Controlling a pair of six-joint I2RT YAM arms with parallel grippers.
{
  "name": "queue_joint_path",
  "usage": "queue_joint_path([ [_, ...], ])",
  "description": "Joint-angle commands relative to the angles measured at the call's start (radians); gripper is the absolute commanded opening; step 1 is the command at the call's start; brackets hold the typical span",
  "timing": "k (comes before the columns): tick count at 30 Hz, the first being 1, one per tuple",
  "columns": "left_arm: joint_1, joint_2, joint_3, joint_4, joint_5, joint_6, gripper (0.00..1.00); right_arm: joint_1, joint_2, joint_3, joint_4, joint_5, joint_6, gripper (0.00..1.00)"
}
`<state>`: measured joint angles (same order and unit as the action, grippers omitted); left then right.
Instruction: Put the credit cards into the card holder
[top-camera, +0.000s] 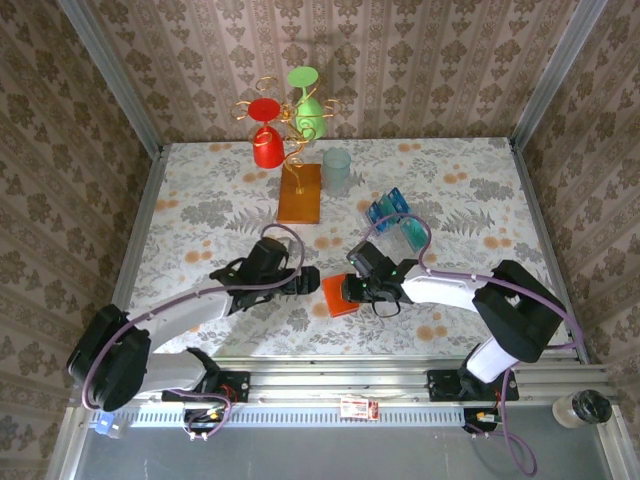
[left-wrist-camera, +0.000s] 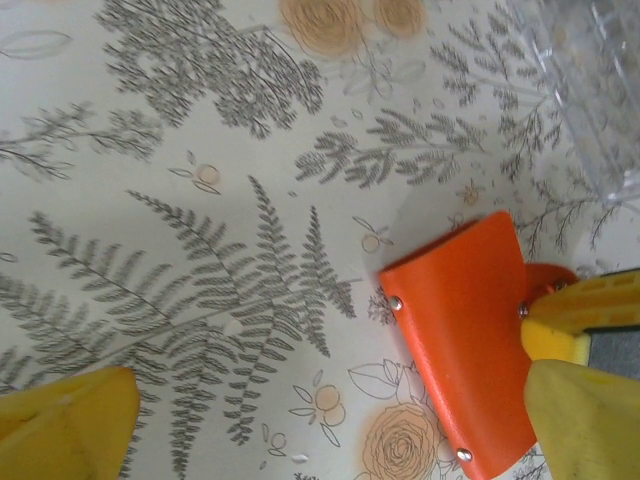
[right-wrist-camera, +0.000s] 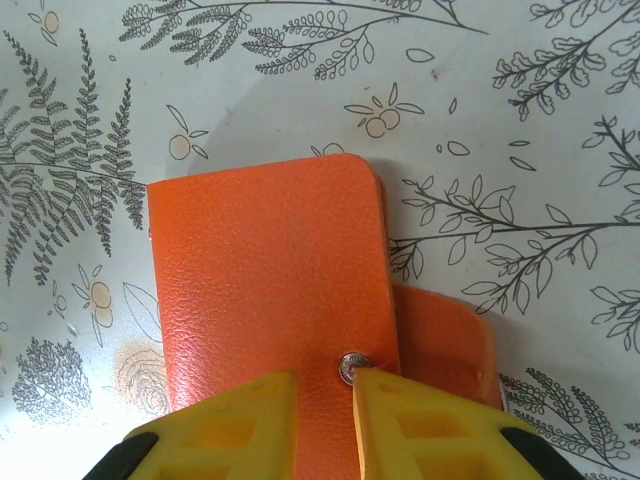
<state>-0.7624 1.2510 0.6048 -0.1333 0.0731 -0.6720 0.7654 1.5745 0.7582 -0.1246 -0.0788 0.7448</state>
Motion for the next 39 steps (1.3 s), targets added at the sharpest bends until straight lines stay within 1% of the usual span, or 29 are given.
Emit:
queue_joint_path([
  [1,-0.043,0.03,0.024,0.005,-0.051,0.018,1.0,-0.005,-0.01,-0.035,0.034,-0.001,0.037,0.21],
  [6,-0.102,0.098,0.036,0.032,-0.07,0.005,1.0,-0.006,-0.016,-0.053,0.057,-0.008,0.052,0.21],
  [11,-0.13,0.16,0.06,0.055,-0.075,0.003,1.0,-0.006,-0.019,-0.062,0.063,-0.01,0.057,0.2],
  [19,-0.144,0.228,0.106,0.047,-0.087,0.021,1.0,-0.007,-0.022,-0.067,0.068,-0.01,0.062,0.2],
  [27,-0.168,0.257,0.13,-0.011,-0.13,0.03,1.0,-0.006,-0.018,-0.068,0.072,-0.013,0.064,0.2],
  [34,-0.172,0.273,0.142,-0.067,-0.153,0.029,1.0,-0.006,-0.023,-0.063,0.065,-0.014,0.065,0.2],
  [39,-0.172,0.304,0.148,-0.073,-0.146,0.041,1.0,-0.012,-0.066,-0.041,0.024,-0.022,0.049,0.2],
])
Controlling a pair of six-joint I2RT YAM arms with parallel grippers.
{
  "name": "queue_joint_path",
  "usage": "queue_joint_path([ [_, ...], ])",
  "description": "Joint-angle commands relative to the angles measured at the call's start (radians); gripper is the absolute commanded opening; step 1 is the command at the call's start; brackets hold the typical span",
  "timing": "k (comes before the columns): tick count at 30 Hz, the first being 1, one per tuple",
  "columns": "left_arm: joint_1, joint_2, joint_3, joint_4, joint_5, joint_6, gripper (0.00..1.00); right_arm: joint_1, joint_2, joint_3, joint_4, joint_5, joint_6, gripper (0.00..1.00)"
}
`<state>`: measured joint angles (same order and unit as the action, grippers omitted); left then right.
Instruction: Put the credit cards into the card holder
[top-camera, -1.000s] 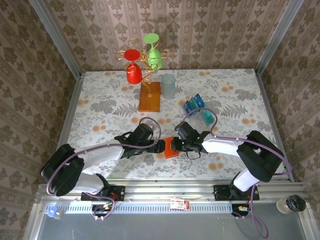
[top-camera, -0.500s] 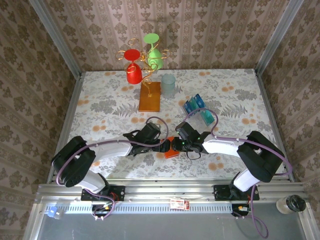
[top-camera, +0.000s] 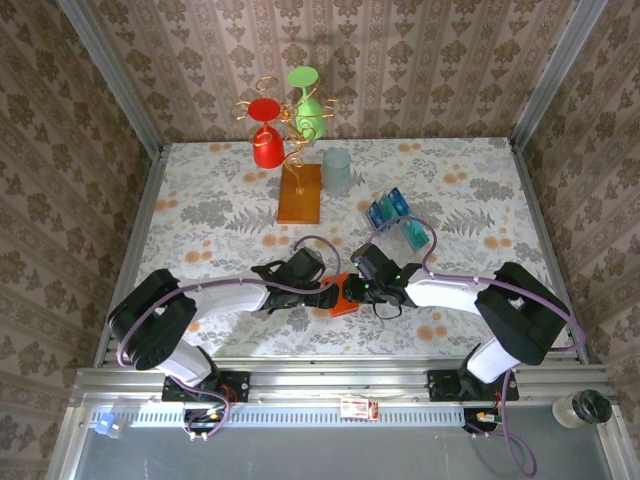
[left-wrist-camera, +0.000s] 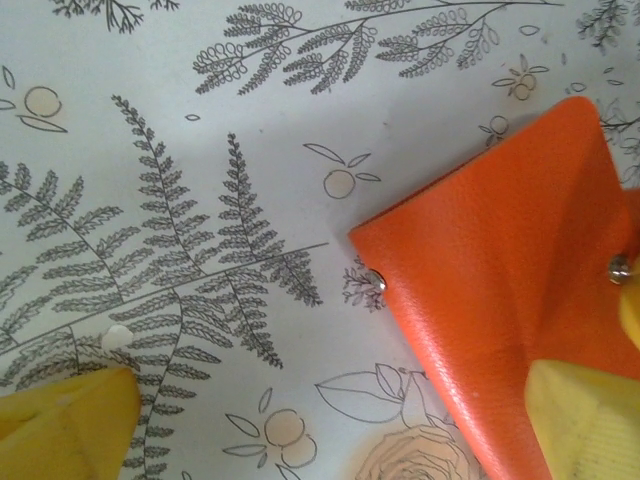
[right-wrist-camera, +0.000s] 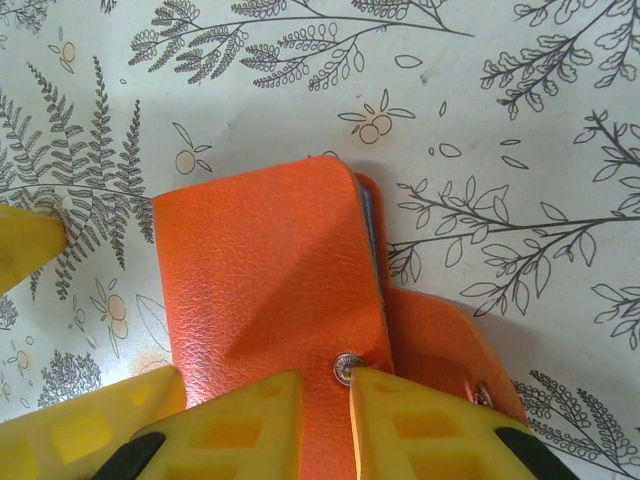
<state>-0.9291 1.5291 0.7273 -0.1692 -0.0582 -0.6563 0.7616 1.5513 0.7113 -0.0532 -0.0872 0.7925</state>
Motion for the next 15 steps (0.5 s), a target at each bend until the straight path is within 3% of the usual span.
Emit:
queue_joint_path([
  [1,-0.005,0.032,0.028,-0.039,-0.014,0.029,1.0,-0.011,-0.061,0.011,-0.059,-0.013,-0.003,0.2],
  [7,-0.007,0.064,0.049,-0.076,-0.023,0.075,1.0,-0.054,-0.204,0.035,-0.184,0.03,-0.052,0.21],
  [15,-0.011,0.093,0.098,-0.169,-0.053,0.175,1.0,-0.077,-0.19,0.061,-0.271,0.046,-0.121,0.27],
])
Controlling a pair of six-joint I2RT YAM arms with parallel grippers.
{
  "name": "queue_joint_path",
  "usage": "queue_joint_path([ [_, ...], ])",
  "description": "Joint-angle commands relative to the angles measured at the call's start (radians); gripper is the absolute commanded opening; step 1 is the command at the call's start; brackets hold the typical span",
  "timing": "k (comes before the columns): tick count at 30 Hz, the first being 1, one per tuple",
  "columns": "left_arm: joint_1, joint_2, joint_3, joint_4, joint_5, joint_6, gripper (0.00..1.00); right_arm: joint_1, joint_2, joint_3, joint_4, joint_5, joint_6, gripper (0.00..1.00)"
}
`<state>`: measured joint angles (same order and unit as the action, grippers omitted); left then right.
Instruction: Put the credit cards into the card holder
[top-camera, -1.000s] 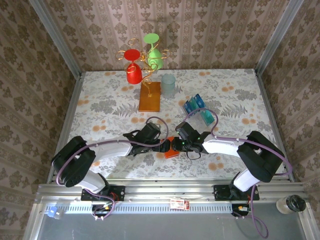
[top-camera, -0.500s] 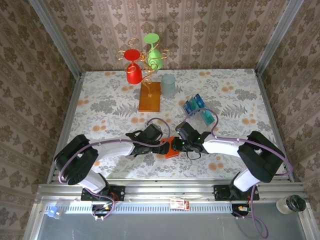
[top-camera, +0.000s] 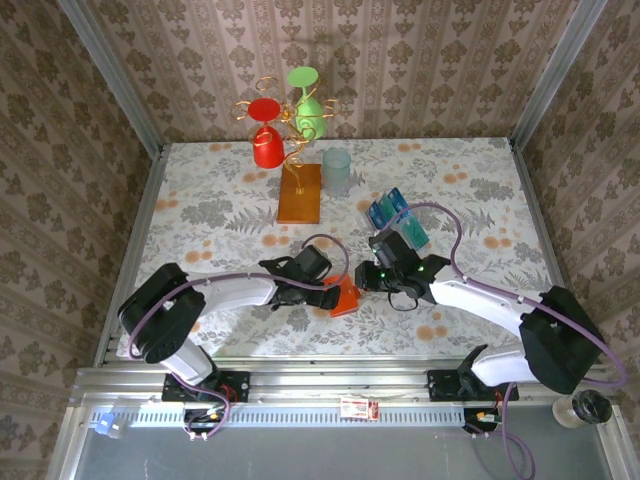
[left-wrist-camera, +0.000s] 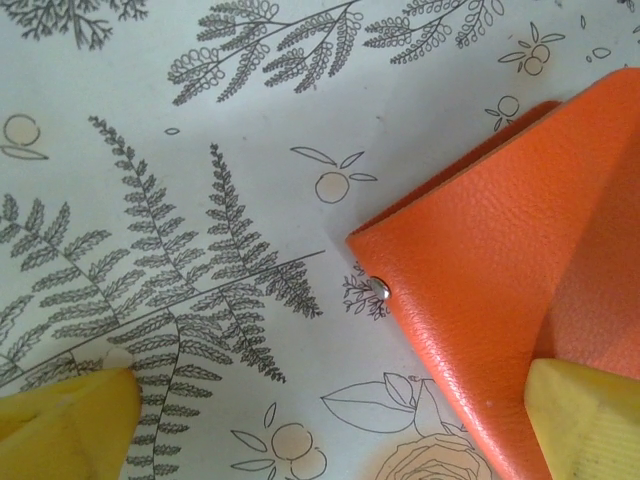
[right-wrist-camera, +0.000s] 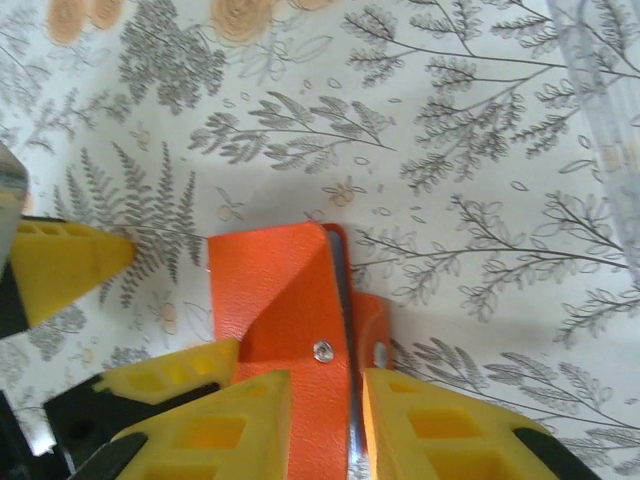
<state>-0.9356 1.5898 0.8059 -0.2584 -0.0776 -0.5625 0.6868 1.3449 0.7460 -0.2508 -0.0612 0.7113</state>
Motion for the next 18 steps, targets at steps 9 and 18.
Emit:
queue_joint_path([
  [9,-0.037,0.077,0.072,-0.199,-0.112,0.185,1.0,0.0,0.12,0.045,-0.052,-0.025,-0.059,0.29],
  [18,-0.046,0.09,0.06,-0.195,-0.115,0.206,1.0,0.0,0.171,0.08,-0.053,-0.04,-0.076,0.3],
])
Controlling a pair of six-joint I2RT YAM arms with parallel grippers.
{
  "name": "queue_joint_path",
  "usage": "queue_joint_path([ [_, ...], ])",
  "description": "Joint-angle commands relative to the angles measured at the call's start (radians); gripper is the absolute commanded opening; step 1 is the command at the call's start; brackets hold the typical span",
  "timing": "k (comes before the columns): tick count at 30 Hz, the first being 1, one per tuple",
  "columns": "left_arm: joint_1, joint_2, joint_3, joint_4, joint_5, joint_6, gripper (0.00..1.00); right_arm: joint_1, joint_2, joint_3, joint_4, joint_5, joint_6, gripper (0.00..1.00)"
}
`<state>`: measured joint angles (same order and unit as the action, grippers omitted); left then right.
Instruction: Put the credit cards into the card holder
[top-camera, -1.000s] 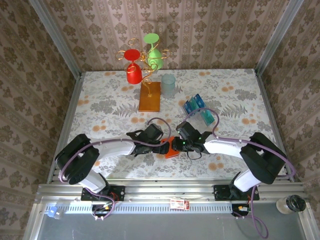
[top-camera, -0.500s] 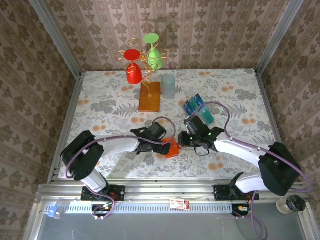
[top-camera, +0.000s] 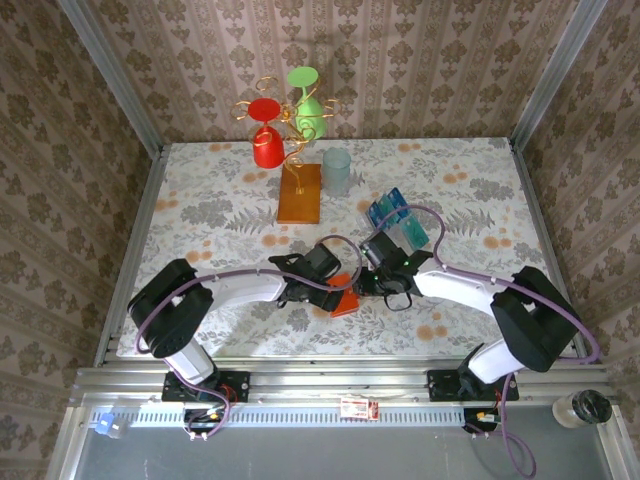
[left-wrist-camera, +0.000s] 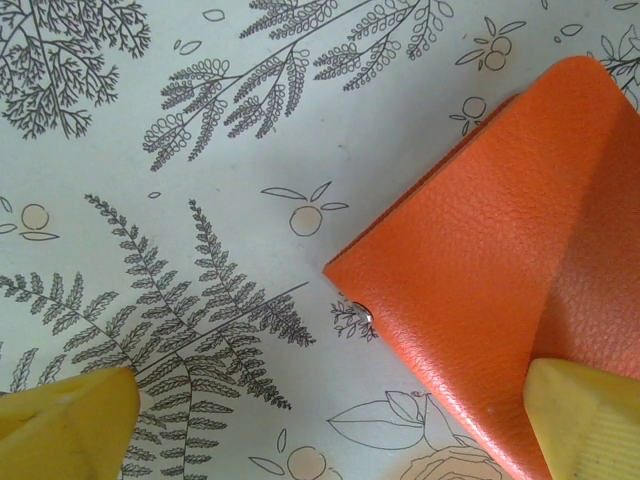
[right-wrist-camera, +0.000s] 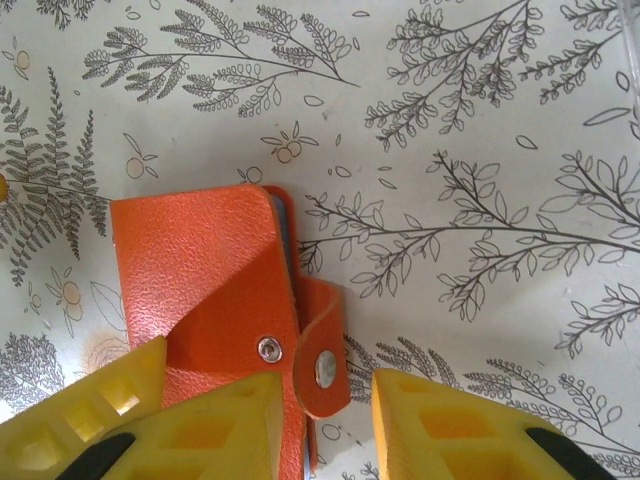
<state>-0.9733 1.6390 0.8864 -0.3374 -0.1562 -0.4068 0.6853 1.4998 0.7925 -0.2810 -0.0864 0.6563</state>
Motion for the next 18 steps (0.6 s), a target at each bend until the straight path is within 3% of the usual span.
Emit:
queue_joint_path([
  [1,-0.008,0.041,-0.022,-0.116,-0.036,0.05,1.0,0.002,0.02,0.036,-0.023,-0.017,-0.022,0.29],
  [8,-0.008,0.042,-0.032,-0.105,-0.038,0.047,1.0,0.005,0.045,0.053,-0.023,-0.017,-0.027,0.28],
  [18,-0.009,0.041,-0.035,-0.103,-0.041,0.045,1.0,0.005,0.063,0.049,-0.019,-0.006,-0.03,0.18],
])
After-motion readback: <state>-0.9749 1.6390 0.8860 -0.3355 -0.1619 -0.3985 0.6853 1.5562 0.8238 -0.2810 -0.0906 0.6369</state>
